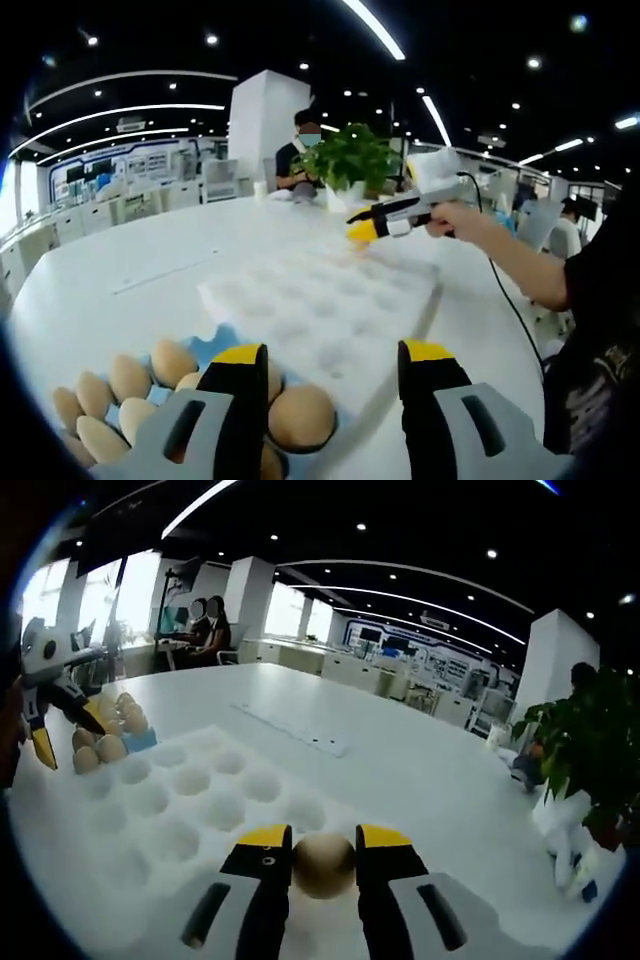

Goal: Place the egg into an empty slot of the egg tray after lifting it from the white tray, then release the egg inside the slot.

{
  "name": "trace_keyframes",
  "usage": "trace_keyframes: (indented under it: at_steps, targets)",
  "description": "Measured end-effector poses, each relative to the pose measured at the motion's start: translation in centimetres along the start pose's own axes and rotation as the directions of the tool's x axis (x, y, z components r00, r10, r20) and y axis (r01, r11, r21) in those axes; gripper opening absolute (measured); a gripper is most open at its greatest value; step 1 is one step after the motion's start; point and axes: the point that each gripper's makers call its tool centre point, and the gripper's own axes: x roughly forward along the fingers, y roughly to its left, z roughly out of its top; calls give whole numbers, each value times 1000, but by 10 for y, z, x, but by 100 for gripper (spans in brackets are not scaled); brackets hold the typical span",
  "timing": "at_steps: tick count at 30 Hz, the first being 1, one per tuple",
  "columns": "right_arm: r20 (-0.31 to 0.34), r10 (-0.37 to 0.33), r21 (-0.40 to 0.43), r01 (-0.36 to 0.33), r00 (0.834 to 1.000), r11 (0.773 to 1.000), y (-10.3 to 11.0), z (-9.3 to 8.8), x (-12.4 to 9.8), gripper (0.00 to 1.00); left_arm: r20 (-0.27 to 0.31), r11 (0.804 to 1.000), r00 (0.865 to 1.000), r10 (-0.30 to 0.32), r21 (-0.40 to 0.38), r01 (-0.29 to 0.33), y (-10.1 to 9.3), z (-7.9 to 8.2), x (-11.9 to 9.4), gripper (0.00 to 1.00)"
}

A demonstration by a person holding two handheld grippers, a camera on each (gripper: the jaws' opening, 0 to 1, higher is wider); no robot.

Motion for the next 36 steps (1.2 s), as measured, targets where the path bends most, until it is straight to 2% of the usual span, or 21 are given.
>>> trace_keyframes:
  at_steps: [10, 14, 26, 36]
  targets:
    - [-14, 25, -18, -25, 1000, 1000, 7, 3, 7, 25, 10, 1000, 1000, 5, -11, -5, 3, -4, -8, 53]
    - [-14, 35, -28, -35, 999, 999, 21, 8, 7, 25, 15, 1000, 1000, 6, -15, -6, 4, -4, -9, 53]
    - [-11, 70, -51, -71, 997, 996, 38, 17, 18, 25, 24, 999, 1000, 21, -27, -20, 10, -8, -17, 53]
    - [4, 112, -59, -111, 994, 992, 63, 30, 26, 24, 23, 999, 999, 23, -37, -22, 13, -11, -21, 53]
